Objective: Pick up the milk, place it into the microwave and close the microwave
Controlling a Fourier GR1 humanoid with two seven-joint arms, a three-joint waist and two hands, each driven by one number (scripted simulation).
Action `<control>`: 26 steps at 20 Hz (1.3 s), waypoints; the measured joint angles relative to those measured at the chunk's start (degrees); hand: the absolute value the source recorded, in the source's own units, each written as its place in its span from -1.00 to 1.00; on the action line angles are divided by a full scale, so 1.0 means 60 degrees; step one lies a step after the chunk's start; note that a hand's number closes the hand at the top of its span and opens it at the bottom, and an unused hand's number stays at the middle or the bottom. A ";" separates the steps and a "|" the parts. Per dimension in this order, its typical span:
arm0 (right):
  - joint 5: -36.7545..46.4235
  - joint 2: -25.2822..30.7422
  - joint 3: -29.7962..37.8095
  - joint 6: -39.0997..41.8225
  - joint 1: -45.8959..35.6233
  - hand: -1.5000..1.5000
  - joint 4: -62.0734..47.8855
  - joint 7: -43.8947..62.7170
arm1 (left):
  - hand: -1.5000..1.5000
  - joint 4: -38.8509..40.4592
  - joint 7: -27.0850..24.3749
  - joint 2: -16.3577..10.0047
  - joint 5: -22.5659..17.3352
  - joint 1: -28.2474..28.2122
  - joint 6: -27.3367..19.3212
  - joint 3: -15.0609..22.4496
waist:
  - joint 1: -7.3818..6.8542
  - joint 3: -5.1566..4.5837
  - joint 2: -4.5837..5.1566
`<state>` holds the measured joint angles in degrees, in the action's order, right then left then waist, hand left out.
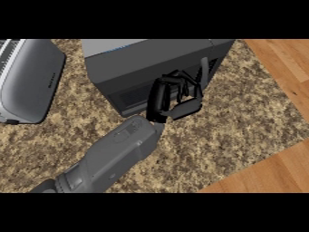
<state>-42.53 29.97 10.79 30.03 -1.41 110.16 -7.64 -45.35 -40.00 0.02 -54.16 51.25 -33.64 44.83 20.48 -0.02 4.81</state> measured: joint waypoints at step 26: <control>-0.1323 0.0810 -0.0091 0.0783 -0.0288 -1.00 0.0050 0.0566 | 1.00 0.0291 -0.0738 -0.0009 -0.0698 0.0210 0.0006 0.0388 | 0.0044 0.0027 0.0033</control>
<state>-50.47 34.84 10.24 34.73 -3.14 110.46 -4.25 -43.61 -44.43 -0.04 -58.35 52.51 -33.60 47.15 20.75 0.14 5.01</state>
